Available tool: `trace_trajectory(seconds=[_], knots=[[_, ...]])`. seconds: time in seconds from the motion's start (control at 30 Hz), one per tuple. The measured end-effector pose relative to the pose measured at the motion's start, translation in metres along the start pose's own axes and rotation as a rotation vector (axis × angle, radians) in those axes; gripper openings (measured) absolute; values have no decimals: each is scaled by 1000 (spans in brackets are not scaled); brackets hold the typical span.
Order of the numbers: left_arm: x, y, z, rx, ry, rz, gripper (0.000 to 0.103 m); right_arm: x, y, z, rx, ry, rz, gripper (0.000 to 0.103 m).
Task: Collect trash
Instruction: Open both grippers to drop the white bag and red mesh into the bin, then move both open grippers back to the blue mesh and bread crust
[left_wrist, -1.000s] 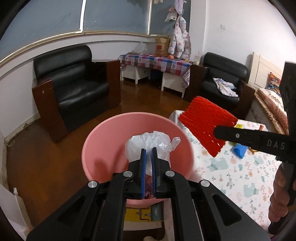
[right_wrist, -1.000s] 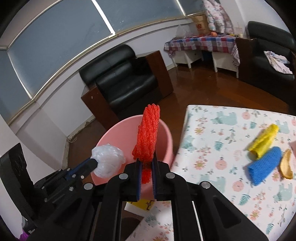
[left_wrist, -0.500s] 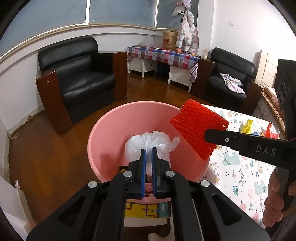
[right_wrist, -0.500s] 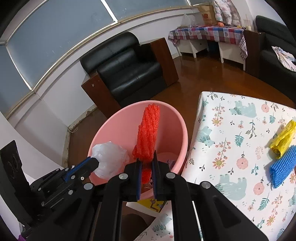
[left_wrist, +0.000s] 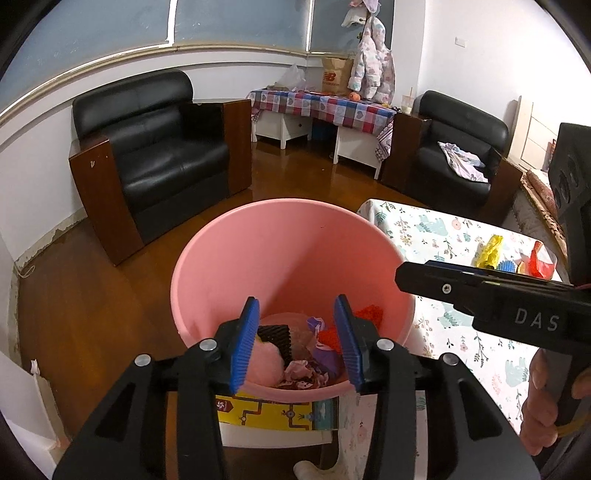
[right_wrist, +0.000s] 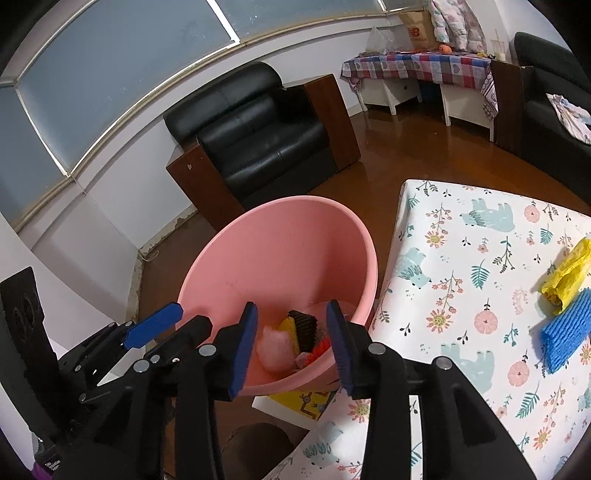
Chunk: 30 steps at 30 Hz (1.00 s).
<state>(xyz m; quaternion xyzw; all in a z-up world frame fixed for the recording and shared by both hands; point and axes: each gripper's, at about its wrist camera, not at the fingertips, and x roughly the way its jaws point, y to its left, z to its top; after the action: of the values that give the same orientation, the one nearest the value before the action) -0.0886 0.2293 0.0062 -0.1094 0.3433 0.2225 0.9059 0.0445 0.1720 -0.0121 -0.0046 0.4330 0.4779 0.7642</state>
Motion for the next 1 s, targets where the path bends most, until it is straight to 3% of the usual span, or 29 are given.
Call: trace_trajectory(seconds=[0.6, 1.0], knots=[[-18, -15, 1, 11, -17, -14, 43, -51, -16, -23, 30, -67, -3, 50], [-25, -44, -1, 22, -22, -108, 43, -108, -55, -56, 68, -130, -82, 54]])
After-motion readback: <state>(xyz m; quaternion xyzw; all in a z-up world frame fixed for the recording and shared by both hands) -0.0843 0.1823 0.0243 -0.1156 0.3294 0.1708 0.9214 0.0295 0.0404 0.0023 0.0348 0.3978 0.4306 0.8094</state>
